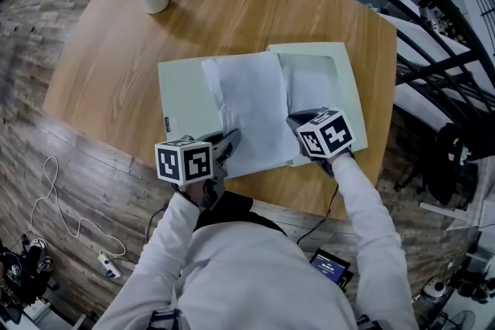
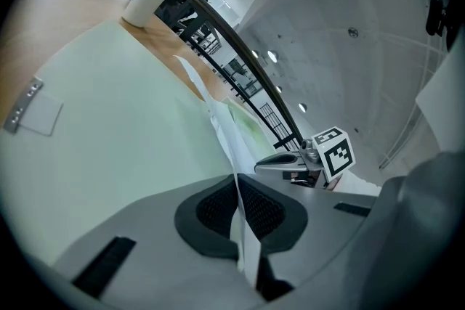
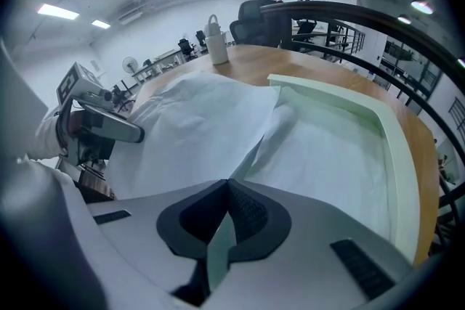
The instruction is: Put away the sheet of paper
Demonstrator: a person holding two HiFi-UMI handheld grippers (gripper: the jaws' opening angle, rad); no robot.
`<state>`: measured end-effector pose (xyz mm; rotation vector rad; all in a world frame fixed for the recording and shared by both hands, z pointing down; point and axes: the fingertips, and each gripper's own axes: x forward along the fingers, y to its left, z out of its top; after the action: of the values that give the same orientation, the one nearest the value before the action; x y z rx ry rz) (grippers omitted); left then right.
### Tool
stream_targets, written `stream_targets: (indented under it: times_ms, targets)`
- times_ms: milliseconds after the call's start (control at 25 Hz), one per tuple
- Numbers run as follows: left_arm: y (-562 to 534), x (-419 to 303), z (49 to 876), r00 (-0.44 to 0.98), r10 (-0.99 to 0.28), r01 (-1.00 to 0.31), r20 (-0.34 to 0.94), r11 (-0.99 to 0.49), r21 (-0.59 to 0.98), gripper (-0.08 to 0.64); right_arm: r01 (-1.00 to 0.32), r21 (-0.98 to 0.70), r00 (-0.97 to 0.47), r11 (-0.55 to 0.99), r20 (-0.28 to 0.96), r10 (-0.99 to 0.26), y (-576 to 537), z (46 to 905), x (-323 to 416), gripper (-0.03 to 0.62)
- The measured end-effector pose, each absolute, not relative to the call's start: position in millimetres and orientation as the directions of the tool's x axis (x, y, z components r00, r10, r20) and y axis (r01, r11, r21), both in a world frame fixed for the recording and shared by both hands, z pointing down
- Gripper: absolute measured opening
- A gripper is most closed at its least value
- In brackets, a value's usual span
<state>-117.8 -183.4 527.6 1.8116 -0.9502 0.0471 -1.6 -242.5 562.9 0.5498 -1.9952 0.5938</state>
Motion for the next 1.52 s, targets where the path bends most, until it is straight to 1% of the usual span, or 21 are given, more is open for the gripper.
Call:
stream_targets:
  times_ms: [160, 440, 680, 1040, 1400, 1520]
  targets:
    - [-179.6, -119.4, 523.3, 0.686, -0.579, -0.616, 0.441, -0.14, 0.775, 0.017, -0.6, -0.194, -0.466, 0.776, 0.873, -0.142, -240.5, 557.6, -1.3, 0.028]
    - [-172.6, -121.1, 517.3, 0.667, -0.595, -0.627, 0.448, -0.123, 0.769, 0.017, -0.562, -0.233, -0.508, 0.793, 0.854, -0.11, -236.7, 558.6, -7.3, 0.028]
    - [-176.4, -123.3, 520.3, 0.665, -0.596, -0.626, 0.45, -0.117, 0.771, 0.017, -0.56, -0.222, -0.505, 0.798, 0.855, -0.116, -239.4, 555.2, -7.0, 0.028]
    - [-191.8, -105.2, 532.6, 0.688, -0.554, -0.631, 0.469, -0.136, 0.764, 0.017, -0.61, -0.215, -0.486, 0.762, 0.862, -0.145, -247.1, 558.6, 11.1, 0.028]
    - [-205.9, -88.0, 538.2, 0.714, -0.526, -0.608, 0.462, -0.139, 0.782, 0.017, -0.697, -0.122, -0.399, 0.707, 0.885, -0.24, -267.0, 561.6, 37.2, 0.032]
    - [-206.7, -82.1, 541.3, 0.727, -0.511, -0.596, 0.458, -0.139, 0.791, 0.017, -0.711, -0.113, -0.401, 0.694, 0.877, -0.267, -272.3, 556.2, 42.8, 0.041]
